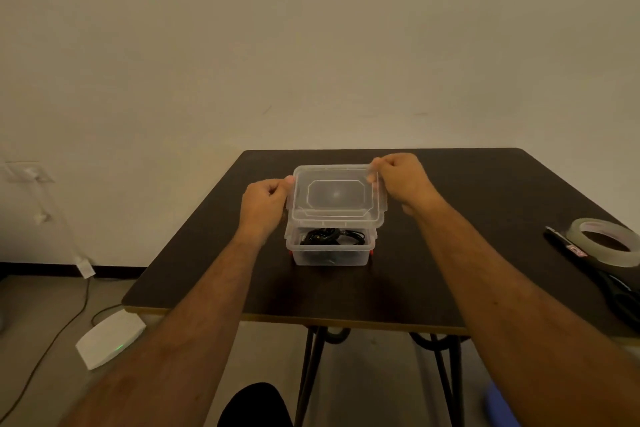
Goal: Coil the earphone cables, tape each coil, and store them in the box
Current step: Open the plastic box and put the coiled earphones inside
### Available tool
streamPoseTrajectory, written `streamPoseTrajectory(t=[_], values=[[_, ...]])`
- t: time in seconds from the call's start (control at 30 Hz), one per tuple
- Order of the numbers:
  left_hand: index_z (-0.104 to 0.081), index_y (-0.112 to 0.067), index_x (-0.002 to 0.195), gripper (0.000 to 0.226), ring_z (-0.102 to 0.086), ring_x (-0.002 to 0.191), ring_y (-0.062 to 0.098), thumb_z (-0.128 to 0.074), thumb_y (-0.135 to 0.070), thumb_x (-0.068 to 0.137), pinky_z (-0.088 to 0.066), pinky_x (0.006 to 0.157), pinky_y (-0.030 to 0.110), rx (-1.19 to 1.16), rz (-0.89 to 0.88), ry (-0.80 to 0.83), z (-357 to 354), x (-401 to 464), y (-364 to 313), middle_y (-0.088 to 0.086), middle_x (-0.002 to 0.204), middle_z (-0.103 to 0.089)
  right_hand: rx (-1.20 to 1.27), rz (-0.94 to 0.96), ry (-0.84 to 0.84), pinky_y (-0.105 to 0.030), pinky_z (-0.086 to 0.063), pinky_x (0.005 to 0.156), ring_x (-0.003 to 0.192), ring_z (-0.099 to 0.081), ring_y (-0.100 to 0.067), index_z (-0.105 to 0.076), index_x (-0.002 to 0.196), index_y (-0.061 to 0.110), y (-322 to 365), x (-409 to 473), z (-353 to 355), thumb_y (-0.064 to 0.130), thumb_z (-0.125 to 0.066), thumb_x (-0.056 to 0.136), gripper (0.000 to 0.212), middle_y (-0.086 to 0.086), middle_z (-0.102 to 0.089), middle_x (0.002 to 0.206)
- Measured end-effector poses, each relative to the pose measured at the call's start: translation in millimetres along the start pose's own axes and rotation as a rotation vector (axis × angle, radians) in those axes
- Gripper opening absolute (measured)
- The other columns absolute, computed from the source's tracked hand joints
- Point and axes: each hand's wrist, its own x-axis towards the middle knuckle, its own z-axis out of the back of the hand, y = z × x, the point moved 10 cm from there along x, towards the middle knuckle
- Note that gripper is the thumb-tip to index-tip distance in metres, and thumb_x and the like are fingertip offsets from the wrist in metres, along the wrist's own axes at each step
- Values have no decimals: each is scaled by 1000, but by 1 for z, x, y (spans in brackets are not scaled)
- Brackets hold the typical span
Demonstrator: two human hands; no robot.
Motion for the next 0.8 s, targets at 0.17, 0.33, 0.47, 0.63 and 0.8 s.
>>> streamPoseTrajectory(t=[0.17, 0.33, 0.47, 0.63, 0.8], values=[[-74, -15, 85, 19, -70, 69, 13, -64, -29, 94, -59, 65, 28, 87, 98, 81, 4, -8, 19, 3, 81, -73, -119, -79, -26, -23, -44, 56, 62, -54, -12, -66, 75, 9, -34, -5, -21, 26, -52, 100, 34, -4, -60, 70], [-72, -15, 85, 20, -70, 75, 13, -64, -31, 94, -59, 75, 30, 280, 146, 76, 1, -6, 31, 2, 83, -71, -318, -127, -54, -25, -48, 62, 67, -57, -11, -59, 71, 19, -55, -10, -35, 31, -50, 101, 33, 0, -59, 72], [-71, -15, 84, 24, -68, 76, 12, -61, -33, 96, -56, 75, 29, 375, 187, 92, -5, -3, 42, 3, 82, -71, -387, -158, -81, -24, -46, 61, 72, -59, -10, -64, 83, 18, -57, -10, -39, 32, -49, 102, 27, -1, -63, 81], [-67, -18, 80, 25, -62, 73, 10, -58, -33, 97, -44, 62, 21, 467, 228, 144, -12, -3, 53, 0, 80, -66, -454, -187, -33, -26, -50, 66, 76, -61, -12, -67, 91, 16, -62, -5, -44, 31, -52, 100, 24, -3, -65, 86], [-65, -19, 82, 21, -62, 74, 10, -58, -32, 97, -46, 62, 22, 470, 244, 166, -16, -2, 57, -1, 83, -66, -449, -192, -11, -30, -56, 73, 78, -63, -14, -67, 87, 17, -66, -2, -42, 31, -54, 99, 23, -3, -66, 86]])
